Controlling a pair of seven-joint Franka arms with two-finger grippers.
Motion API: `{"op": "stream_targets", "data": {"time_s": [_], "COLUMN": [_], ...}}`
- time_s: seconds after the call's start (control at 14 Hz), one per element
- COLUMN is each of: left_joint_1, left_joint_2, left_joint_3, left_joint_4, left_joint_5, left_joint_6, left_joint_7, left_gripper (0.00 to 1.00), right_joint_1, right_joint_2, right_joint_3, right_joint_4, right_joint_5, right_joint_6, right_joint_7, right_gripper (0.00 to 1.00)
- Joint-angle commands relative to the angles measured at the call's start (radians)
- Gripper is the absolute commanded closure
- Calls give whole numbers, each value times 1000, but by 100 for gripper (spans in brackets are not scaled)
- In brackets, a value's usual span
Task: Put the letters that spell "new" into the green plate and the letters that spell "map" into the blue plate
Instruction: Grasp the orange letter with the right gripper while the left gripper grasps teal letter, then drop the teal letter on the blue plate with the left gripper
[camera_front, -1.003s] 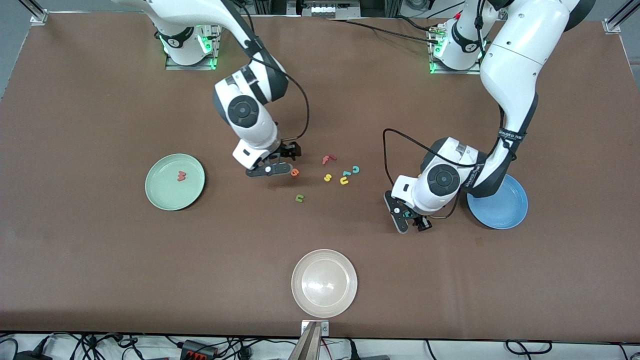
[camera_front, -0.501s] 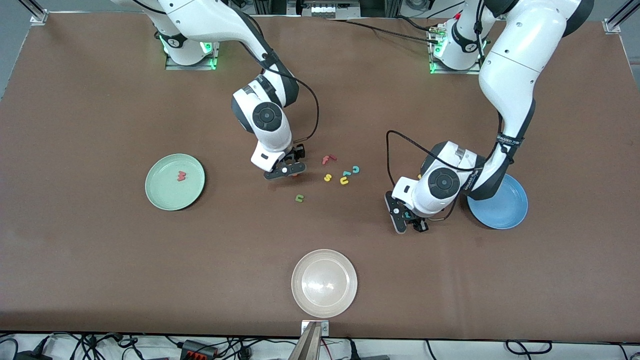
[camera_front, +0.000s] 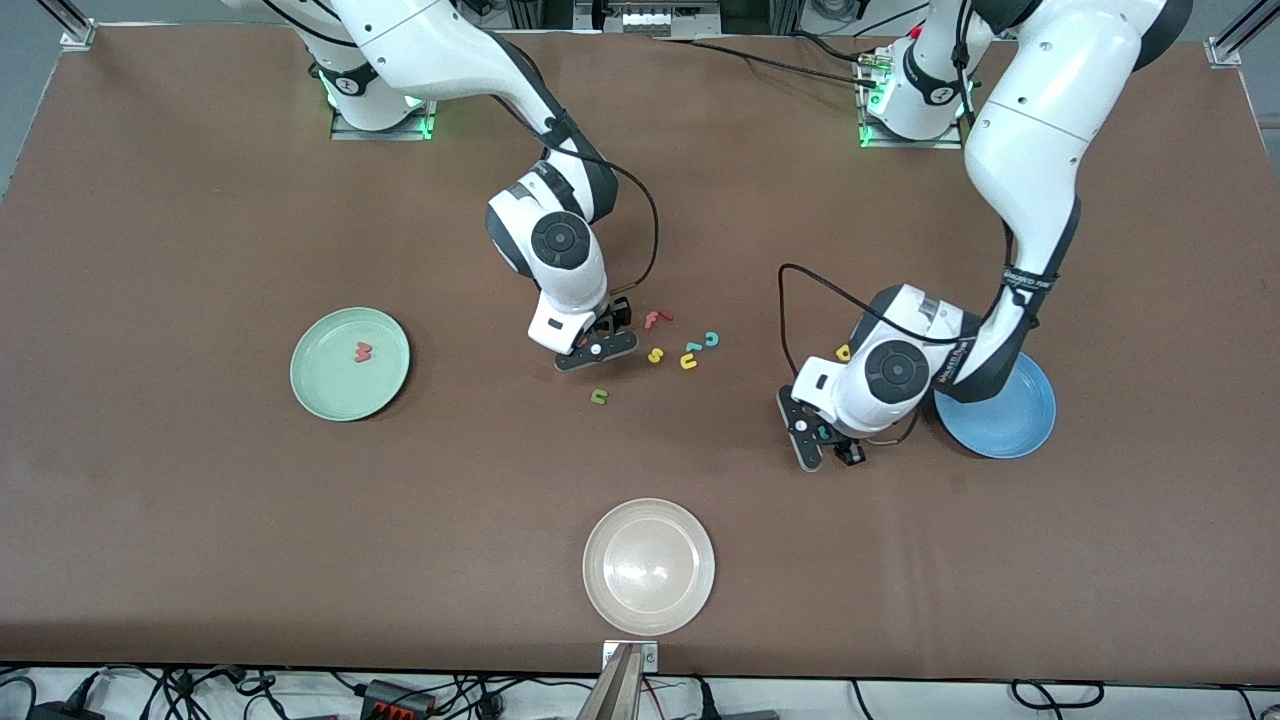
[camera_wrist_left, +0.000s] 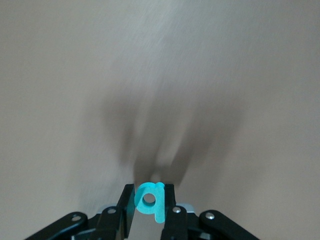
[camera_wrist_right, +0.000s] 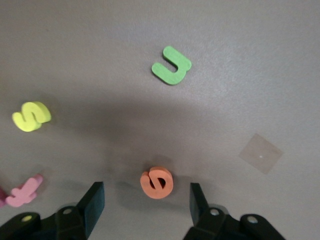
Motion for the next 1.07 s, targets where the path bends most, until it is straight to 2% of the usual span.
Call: {"op": "stream_targets", "data": {"time_s": [0.0, 0.07, 0.21, 0.29, 0.43, 0.57, 0.72, 0.79, 0.86, 0.93, 1.0], "left_joint_1": [88, 134, 216, 254, 325, 386, 388, 388, 388, 388, 383], "left_joint_2": [-110, -130, -156, -157, -160, -185, -225, -226, -229, -231, -242], "left_joint_3": [-5, -4, -2, 1, -2, -7, -7, -7, -10, -10, -16], "left_joint_4": [-11, -11, -26, -46, -113, -222, -335, -351, -353, -348, -340], "left_joint_5": [16, 16, 19, 21, 21, 21, 21, 22, 21, 22, 22], "left_joint_6": [-158, -195, -244, -272, -269, -207, -118, -113, -116, -119, -137], "left_joint_7": [-50, -78, -138, -173, -244, -328, -429, -496, -521, -516, -517], "left_gripper": [83, 83, 84, 84, 83, 83, 80, 69, 45, 0, 0], "right_joint_1": [5, 4, 4, 4, 1, 1, 1, 1, -1, -2, -5], "right_joint_2": [18, 23, 32, 32, 35, 38, 40, 43, 44, 47, 47], "right_joint_3": [-5, -5, -7, -7, -7, -7, -7, -8, -10, -10, -10], "right_joint_4": [24, 24, 25, 25, 33, 33, 33, 33, 35, 35, 35], "right_joint_5": [-13, -23, -31, -31, -33, -37, -39, -39, -48, -59, -63], "right_joint_6": [-3, -3, -3, -3, -3, -3, -2, -2, 6, 17, 18], "right_joint_7": [-18, -18, -18, -18, -20, -20, -20, -29, -29, -29, -29], "right_gripper": [27, 28, 36, 44, 49, 49, 49, 49, 50, 56, 66]}}
